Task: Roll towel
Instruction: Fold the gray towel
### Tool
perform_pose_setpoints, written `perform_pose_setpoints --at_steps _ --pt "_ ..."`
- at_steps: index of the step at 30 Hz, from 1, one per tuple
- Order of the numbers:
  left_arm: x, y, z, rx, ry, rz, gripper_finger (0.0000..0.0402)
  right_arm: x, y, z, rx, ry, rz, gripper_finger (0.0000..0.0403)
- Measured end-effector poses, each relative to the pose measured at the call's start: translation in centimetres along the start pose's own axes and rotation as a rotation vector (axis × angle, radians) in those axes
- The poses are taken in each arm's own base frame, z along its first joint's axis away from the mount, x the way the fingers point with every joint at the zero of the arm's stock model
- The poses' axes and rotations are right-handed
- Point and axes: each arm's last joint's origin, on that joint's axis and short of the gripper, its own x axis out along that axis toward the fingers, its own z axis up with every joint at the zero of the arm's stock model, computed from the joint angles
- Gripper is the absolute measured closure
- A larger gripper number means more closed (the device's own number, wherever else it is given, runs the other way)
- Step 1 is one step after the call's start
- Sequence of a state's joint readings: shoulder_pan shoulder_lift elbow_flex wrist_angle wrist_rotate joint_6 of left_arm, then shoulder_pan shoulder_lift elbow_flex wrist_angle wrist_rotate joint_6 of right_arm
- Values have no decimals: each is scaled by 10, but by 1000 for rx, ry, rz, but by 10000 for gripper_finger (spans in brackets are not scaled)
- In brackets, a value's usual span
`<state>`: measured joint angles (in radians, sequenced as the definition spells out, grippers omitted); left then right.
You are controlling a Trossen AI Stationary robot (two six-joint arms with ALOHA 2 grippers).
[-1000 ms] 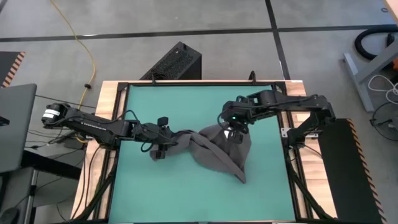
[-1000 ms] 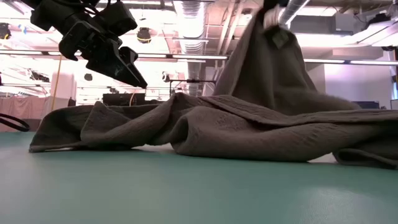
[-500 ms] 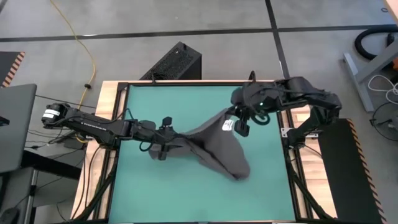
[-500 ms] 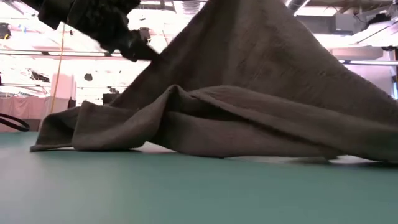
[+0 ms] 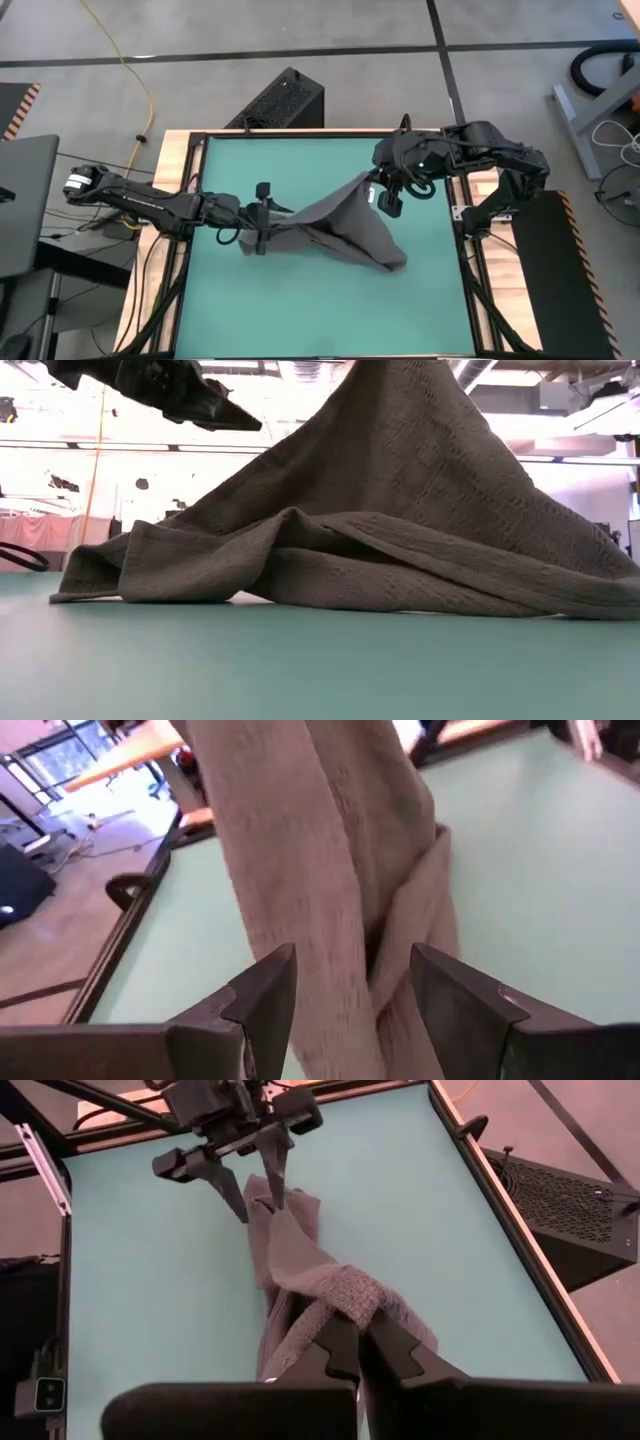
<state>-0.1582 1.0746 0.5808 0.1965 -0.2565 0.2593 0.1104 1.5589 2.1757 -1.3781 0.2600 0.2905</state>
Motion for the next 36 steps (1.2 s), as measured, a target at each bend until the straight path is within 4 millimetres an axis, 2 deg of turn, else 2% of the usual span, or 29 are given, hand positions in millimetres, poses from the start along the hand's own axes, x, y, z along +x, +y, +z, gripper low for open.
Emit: perform_pose_setpoints --at_steps 5,10,16,19,24,29,32,36 --pt "15 -13 -12 27 82 -29 214 0 0 0 0 -1 0 385" --pt "31 -16 -30 82 217 139 214 0 0 0 15 -1 0 385" --pt "40 -21 -40 82 269 139 220 0 0 -1 14 5 -2 385" --pt "39 -21 -40 72 272 141 254 0 -1 -2 10 21 -7 385" --pt "28 -14 -36 92 287 148 379 0 -2 -6 -20 60 -19 385" --pt "4 12 -15 144 288 208 399 -4 -13 -5 -82 47 -72 385" --pt "-21 41 16 174 265 304 401 -9 -29 -2 -198 16 -206 385" --pt "-62 82 58 206 264 450 401 -11 -52 6 -335 -5 -467 385"
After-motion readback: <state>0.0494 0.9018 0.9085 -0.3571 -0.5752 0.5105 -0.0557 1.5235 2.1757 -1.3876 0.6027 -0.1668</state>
